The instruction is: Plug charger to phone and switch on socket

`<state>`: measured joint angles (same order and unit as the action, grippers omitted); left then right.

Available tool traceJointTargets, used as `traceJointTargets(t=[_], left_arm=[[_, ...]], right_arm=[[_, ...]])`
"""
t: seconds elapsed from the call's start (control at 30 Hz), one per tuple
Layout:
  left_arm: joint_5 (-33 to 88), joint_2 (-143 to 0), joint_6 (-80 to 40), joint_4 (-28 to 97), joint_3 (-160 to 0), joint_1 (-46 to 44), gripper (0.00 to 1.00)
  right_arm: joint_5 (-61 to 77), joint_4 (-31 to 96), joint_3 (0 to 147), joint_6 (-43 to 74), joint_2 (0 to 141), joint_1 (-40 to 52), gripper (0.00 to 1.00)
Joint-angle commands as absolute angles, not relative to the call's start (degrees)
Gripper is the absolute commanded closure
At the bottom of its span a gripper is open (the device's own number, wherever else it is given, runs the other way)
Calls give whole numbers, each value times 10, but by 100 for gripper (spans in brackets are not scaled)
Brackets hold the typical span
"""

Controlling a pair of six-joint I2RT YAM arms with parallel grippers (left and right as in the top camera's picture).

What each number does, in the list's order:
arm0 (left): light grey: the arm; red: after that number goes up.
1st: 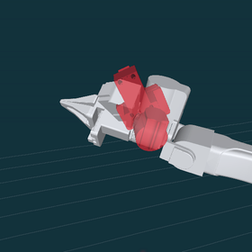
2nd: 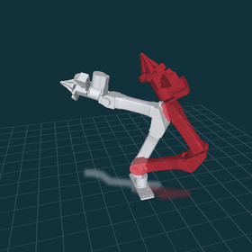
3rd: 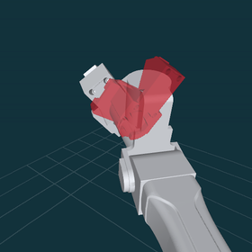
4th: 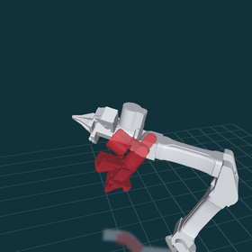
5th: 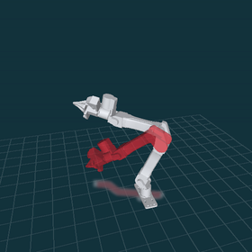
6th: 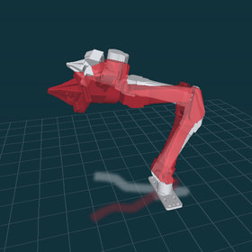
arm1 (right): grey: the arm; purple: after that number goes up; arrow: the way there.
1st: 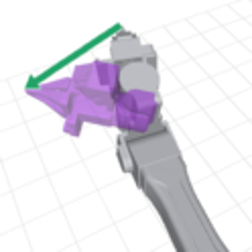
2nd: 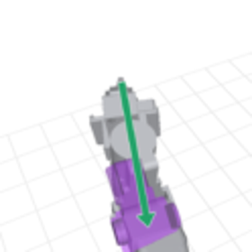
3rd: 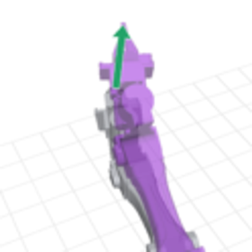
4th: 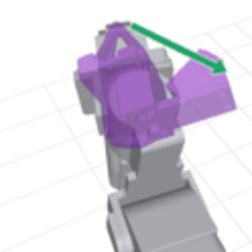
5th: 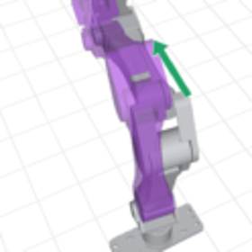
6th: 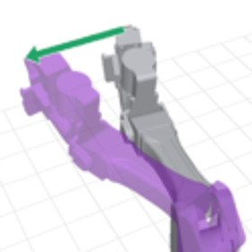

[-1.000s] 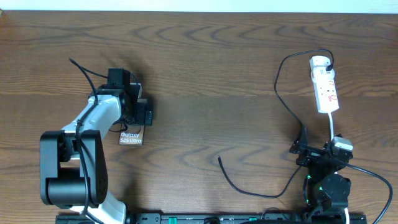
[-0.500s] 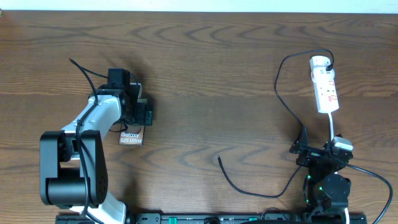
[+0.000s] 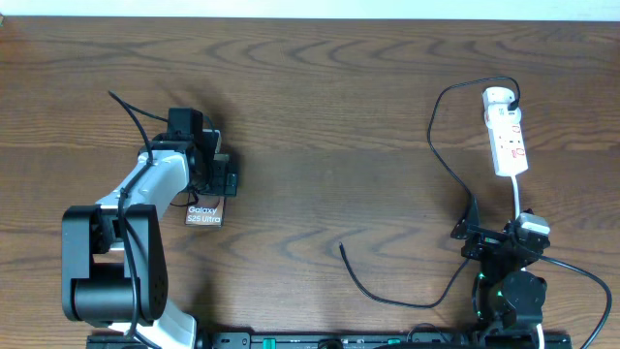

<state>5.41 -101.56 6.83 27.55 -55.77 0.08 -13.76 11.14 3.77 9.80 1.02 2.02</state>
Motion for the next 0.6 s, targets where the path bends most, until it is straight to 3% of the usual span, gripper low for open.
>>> traceJointTargets(t=[0.0, 0.57], left_arm=[[53, -1027, 75, 279, -535, 1, 2], [34, -1027, 75, 277, -529, 1, 2]], right_arm=[[-140, 112, 36, 91, 10, 23, 1], [-140, 112, 36, 91, 10, 23, 1]])
